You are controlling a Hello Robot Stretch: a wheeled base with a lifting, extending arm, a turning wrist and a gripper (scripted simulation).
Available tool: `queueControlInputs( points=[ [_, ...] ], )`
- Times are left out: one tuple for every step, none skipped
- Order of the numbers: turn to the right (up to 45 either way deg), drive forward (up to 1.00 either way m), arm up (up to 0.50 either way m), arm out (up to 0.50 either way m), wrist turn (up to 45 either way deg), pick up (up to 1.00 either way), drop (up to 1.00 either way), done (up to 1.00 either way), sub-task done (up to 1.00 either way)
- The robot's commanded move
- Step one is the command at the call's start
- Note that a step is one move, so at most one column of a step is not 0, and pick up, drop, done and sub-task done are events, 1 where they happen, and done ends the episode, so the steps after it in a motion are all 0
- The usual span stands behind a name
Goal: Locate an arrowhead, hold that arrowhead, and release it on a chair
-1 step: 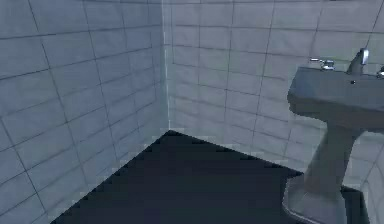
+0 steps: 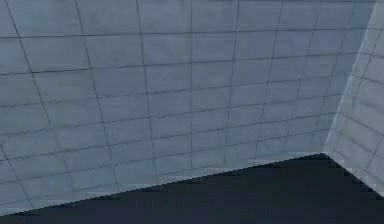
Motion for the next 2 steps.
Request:
queueControlInputs(
  points=[
    [-45.0,0.0,0.0,0.0,0.0,0.0,0.0,0.0,0.0],
    [-27.0,0.0,0.0,0.0,0.0,0.0,0.0,0.0,0.0]
  ],
)
